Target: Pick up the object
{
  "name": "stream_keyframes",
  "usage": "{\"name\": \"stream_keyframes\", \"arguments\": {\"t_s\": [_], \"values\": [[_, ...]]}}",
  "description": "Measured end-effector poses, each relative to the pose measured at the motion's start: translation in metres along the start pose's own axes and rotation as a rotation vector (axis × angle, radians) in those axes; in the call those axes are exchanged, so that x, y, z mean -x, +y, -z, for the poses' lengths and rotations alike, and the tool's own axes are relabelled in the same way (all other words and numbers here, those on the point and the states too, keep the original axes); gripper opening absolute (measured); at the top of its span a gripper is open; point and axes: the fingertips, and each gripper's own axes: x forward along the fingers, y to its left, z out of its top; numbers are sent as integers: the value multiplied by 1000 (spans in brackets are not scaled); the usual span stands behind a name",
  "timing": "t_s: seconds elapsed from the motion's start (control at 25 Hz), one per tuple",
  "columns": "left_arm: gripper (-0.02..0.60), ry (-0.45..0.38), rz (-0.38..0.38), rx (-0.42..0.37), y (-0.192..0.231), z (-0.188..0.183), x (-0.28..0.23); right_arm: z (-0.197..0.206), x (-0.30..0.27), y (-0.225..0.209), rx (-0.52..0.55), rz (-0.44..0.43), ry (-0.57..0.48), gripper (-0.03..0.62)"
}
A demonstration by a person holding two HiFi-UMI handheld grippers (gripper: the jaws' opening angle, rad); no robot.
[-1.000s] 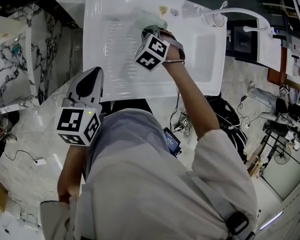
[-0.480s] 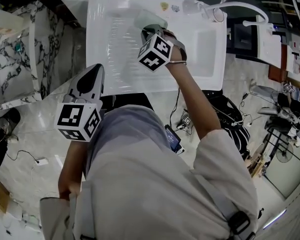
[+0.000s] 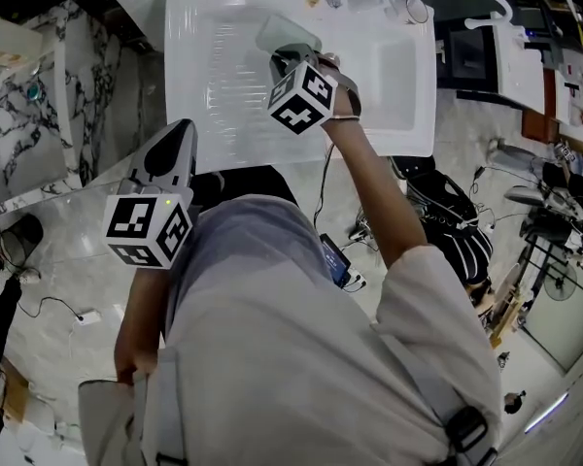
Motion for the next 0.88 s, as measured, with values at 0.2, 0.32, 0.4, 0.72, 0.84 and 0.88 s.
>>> {"name": "stream_keyframes", "arguments": {"t_s": [0.2,0.32,0.4,0.72,0.84,0.88], "values": [[6,-1,12,-9,-5,4,6,1,12,8,-27,9,-15,41],[6,0,21,-19,-10,5,10,4,19,13,-51,6,-24,41],[6,-1,27,-24,-13,6,13,5,25,17,-81,1,-36,41],[6,-10,31,-38,-13,10,26,12,41,34,-203,-18,-77,40],[6,-18,33,-39,-13,9,32,12,48,38,-257,-19,-106,40],[6,-21,35,-39,-13,9,35,12,51,39,-273,-17,-115,40]]}}
